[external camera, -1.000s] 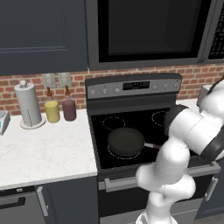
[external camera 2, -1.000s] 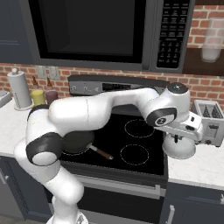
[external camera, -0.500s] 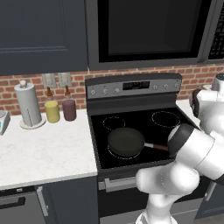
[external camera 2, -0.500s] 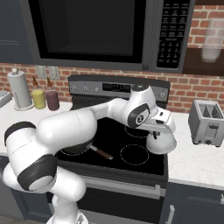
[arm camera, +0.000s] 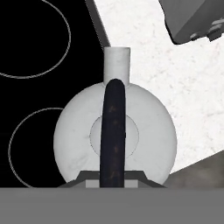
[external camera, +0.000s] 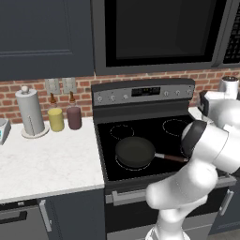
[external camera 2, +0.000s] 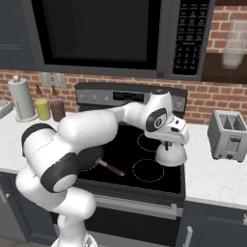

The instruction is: Pick the kettle from the counter and place it on a stove burner. Then turn the burner on.

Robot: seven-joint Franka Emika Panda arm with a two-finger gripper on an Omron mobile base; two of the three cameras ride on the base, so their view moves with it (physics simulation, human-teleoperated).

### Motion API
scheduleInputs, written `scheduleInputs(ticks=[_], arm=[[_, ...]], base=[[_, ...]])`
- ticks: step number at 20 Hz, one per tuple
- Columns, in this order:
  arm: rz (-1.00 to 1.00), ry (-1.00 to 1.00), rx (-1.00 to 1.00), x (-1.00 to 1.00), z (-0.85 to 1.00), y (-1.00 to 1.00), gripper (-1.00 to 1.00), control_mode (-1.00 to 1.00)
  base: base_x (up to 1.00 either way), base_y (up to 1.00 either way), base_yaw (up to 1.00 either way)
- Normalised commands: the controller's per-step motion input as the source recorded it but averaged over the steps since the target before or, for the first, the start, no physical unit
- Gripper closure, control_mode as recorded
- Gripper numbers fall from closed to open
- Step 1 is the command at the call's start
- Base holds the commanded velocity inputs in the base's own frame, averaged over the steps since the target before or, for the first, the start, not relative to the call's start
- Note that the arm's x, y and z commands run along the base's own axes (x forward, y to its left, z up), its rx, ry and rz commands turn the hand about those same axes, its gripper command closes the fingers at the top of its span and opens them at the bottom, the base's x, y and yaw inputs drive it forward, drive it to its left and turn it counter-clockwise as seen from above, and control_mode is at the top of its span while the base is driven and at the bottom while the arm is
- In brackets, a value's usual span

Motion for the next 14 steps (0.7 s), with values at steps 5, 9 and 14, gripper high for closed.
scheduleInputs(ticks=[5, 9, 14], arm=[[0.06, 0.14, 0.09, 0.08, -0.17, 0.02, 1.0, -1.0], [0.06, 0.03, 0.03, 0.0, -0.19, 0.15, 1.0, -1.0], [0.02, 0.01, 0.02, 0.0, -0.24, 0.05, 1.0, -1.0]], base=[[0.0, 0.0, 0.0], [0.0, 0.0, 0.0], [0.0, 0.0, 0.0]])
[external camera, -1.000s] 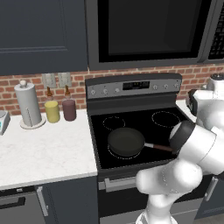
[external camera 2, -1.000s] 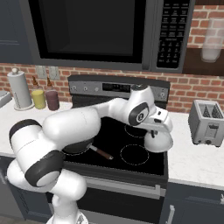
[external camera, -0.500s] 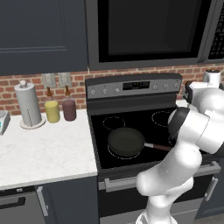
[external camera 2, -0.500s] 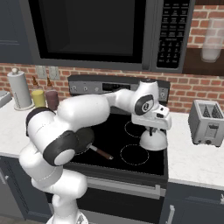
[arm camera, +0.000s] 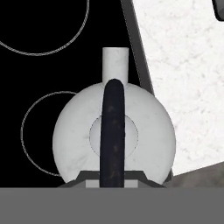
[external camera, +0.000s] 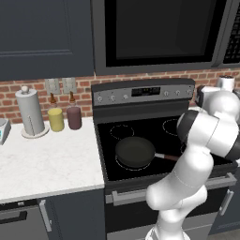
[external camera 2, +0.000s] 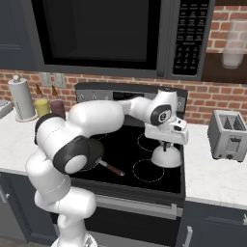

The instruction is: Pick the kettle from the counter and place it on a stove burner. Then turn the burner on.

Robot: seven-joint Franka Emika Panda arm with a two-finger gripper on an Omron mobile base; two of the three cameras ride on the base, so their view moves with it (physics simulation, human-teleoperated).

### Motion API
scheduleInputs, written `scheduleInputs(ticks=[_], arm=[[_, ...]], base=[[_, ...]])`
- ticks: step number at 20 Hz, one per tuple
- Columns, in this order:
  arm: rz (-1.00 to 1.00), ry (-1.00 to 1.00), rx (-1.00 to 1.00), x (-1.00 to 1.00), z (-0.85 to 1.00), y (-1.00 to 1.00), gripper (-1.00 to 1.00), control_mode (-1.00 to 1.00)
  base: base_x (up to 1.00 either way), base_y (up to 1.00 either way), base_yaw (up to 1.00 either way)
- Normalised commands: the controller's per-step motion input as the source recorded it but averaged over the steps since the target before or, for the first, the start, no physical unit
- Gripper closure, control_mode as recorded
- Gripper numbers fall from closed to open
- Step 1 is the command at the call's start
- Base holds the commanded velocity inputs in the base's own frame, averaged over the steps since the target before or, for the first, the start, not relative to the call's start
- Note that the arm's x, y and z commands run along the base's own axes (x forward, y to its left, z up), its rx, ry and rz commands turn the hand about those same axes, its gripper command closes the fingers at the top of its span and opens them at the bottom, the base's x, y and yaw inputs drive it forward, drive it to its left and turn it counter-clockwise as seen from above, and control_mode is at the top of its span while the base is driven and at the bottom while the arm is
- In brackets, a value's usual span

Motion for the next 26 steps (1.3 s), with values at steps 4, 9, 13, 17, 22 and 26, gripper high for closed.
scheduleInputs(ticks=[4, 9, 13, 17, 22, 26], arm=[[0.0, 0.0, 0.0, 0.0, -0.3, 0.11, 1.0, -1.0], [0.0, 0.0, 0.0, 0.0, -0.26, 0.32, 1.0, -1.0], [0.0, 0.0, 0.0, 0.0, -0.3, 0.5, 1.0, -1.0], [0.0, 0.0, 0.0, 0.0, -0.32, 0.33, 1.0, -1.0], [0.0, 0.0, 0.0, 0.03, -0.36, 0.12, 1.0, -1.0], [0.0, 0.0, 0.0, 0.01, -0.5, 0.01, 1.0, -1.0]], base=[[0.0, 0.0, 0.0], [0.0, 0.0, 0.0], [0.0, 0.0, 0.0], [0.0, 0.0, 0.0], [0.0, 0.0, 0.0], [0.0, 0.0, 0.0]])
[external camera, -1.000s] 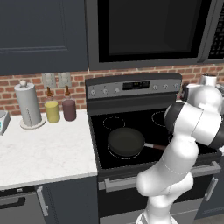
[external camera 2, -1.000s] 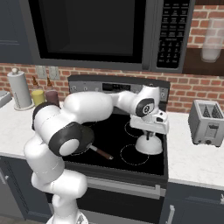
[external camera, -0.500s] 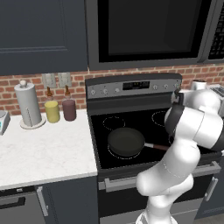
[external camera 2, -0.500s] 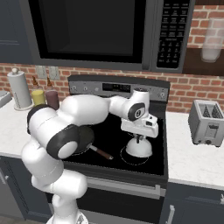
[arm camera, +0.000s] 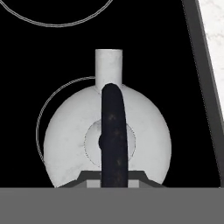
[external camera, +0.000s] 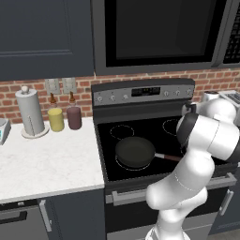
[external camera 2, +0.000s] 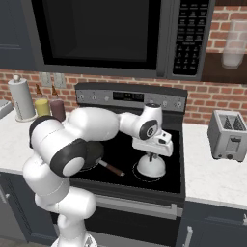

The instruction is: Pick the kettle from the counter and place it on a stove burner. Then turn the burner on.

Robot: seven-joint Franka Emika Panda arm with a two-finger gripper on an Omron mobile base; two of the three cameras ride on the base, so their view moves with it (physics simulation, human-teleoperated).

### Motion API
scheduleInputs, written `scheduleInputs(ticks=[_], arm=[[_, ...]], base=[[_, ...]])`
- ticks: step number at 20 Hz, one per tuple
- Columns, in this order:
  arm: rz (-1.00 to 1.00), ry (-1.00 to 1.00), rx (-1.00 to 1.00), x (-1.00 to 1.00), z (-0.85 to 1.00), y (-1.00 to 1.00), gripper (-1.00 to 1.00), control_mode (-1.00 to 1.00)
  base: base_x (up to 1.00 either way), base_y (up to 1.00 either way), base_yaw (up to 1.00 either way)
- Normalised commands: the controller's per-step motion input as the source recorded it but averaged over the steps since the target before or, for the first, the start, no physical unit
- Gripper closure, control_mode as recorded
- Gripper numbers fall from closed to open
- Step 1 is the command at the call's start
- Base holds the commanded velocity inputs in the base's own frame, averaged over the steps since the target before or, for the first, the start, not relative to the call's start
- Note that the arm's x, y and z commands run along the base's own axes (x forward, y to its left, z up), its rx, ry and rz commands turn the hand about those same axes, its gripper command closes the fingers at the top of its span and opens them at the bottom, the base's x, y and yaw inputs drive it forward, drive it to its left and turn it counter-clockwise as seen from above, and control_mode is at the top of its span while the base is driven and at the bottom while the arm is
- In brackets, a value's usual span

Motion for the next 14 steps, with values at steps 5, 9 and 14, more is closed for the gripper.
scheduleInputs(ticks=[5, 9, 14], arm=[[0.0, 0.0, 0.0, 0.0, -0.31, 0.0, 1.0, -1.0], [0.0, -0.04, 0.0, -0.03, -0.08, 0.03, 1.0, -1.0], [0.0, -0.1, 0.0, -0.01, 0.0, 0.08, 1.0, -1.0]], base=[[0.0, 0.0, 0.0], [0.0, 0.0, 0.0], [0.0, 0.0, 0.0]])
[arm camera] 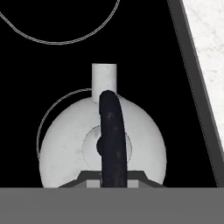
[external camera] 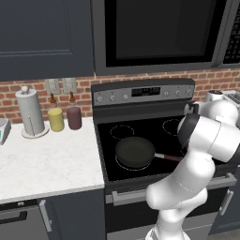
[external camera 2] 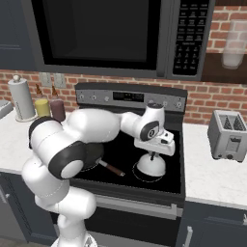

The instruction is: Pick the kettle from the counter and place it on a stove burner. Then turn the burner on.

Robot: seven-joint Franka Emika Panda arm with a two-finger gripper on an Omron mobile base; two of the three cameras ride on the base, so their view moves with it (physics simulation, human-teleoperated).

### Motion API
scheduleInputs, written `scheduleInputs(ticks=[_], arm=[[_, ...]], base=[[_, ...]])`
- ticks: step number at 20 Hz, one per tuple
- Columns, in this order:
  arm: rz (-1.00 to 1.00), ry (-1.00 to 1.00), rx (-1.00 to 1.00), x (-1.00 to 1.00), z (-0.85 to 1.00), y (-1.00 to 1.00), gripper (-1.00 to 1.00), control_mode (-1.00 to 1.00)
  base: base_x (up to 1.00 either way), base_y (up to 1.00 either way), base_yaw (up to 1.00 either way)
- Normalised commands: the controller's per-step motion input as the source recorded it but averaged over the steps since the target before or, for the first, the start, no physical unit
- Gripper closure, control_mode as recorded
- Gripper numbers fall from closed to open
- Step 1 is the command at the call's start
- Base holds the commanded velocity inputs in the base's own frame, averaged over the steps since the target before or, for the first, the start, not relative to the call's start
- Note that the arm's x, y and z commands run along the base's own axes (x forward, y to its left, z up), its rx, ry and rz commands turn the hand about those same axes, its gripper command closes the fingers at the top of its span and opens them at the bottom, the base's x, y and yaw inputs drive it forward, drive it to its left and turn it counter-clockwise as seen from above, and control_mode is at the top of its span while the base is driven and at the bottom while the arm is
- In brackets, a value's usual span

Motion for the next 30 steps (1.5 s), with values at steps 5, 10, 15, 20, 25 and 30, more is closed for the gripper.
scheduleInputs(ticks=[5, 10, 15, 20, 25, 30], arm=[[0.0, -0.08, 0.0, 0.0, 0.0, 0.15, 1.0, -1.0], [0.0, -0.07, 0.0, 0.0, 0.0, 0.11, 1.0, -1.0], [0.0, -0.09, 0.0, 0.0, -0.15, 0.07, 1.0, -1.0], [0.0, -0.1, 0.0, 0.0, -0.31, 0.0, 1.0, -1.0], [0.0, -0.1, 0.0, 0.0, -0.3, 0.0, 1.0, -1.0], [0.0, -0.06, 0.0, 0.0, -0.04, 0.0, 1.0, -1.0]], base=[[0.0, 0.0, 0.0], [0.0, 0.0, 0.0], [0.0, 0.0, 0.0], [0.0, 0.0, 0.0], [0.0, 0.0, 0.0], [0.0, 0.0, 0.0]])
